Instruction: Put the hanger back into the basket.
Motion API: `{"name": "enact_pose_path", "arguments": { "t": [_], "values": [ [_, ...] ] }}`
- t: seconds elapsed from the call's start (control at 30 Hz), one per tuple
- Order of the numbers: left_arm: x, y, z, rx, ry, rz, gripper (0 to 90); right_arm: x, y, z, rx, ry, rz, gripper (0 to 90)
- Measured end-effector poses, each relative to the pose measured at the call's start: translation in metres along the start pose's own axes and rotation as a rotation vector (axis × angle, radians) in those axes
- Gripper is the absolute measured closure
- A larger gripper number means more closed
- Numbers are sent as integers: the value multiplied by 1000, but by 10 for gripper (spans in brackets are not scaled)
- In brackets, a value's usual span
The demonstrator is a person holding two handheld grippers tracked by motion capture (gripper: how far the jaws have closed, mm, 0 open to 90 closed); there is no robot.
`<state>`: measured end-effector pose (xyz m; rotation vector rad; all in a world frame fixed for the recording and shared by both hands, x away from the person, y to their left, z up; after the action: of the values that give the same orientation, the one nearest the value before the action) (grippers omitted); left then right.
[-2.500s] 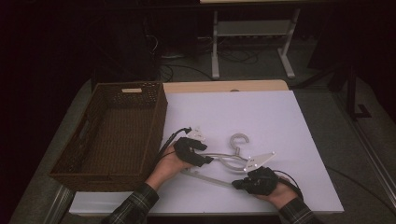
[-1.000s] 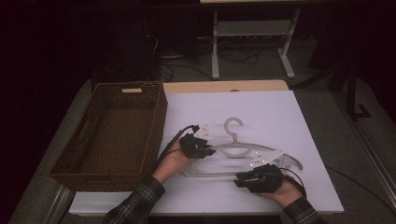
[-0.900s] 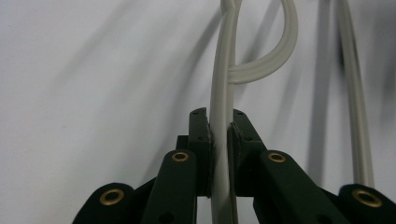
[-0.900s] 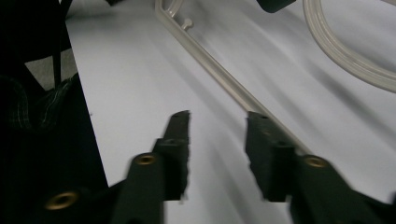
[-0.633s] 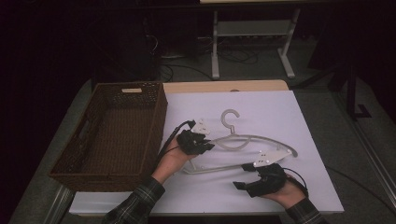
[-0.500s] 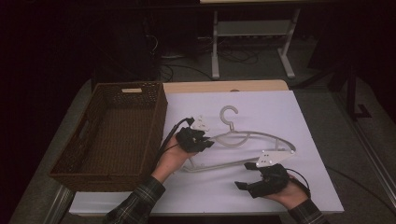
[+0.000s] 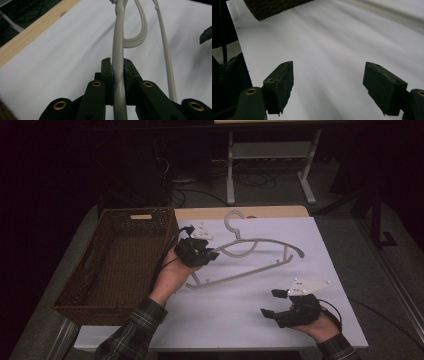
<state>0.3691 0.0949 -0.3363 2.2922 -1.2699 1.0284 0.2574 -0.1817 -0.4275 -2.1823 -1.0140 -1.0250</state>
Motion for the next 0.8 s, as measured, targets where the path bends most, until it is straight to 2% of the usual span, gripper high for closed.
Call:
{"name": "enact_pose_path", "arguments": {
  "t": [0.13,0.17,0.2,0.23,0.27,0.33,0.37,0.4,0.43,0.53,0.57,0.6,0.7,0.77,0.8],
  "values": [
    [3,-12,-18,13,19,-30,819,0,0,0,-5,-2,0,233],
    [3,-12,-18,13,19,-30,819,0,0,0,-5,-2,0,233],
    [5,-20,-31,26,26,-45,819,0,0,0,-10,-1,0,233],
    [5,-20,-31,26,26,-45,819,0,1,0,-14,0,1,231],
    [6,-28,-44,40,32,-52,819,0,1,0,-16,3,-1,230],
    [6,-37,-56,62,42,-60,819,0,2,0,-21,5,-1,229],
    [6,-37,-56,62,42,-60,819,0,2,0,-23,6,0,228],
    [5,-45,-66,78,53,-72,819,0,2,0,-24,6,1,227],
    [5,-45,-66,78,53,-72,819,0,2,0,-24,6,1,227],
    [-2,-62,-86,114,65,-96,819,0,2,1,-29,1,6,215],
    [-2,-62,-86,114,65,-96,819,0,2,1,-29,1,6,215],
    [-8,-70,-95,128,72,-113,819,0,3,1,-30,1,6,208],
    [-13,-77,-103,147,76,-124,819,0,3,1,-34,3,6,198],
    [-23,-86,-115,172,79,-145,819,1,4,0,-47,10,7,147],
    [-23,-86,-115,172,79,-145,819,1,4,0,-52,10,9,130]
  ]
}}
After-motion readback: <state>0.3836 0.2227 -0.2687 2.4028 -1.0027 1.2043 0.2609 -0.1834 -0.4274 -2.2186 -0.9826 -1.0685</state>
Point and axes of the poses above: each handheld gripper's, and its own axes: z roughly forward along the jaws, x roughly out of its top, y roughly to its right, the point moved 3 cm from there along z, roughly forward along the jaws
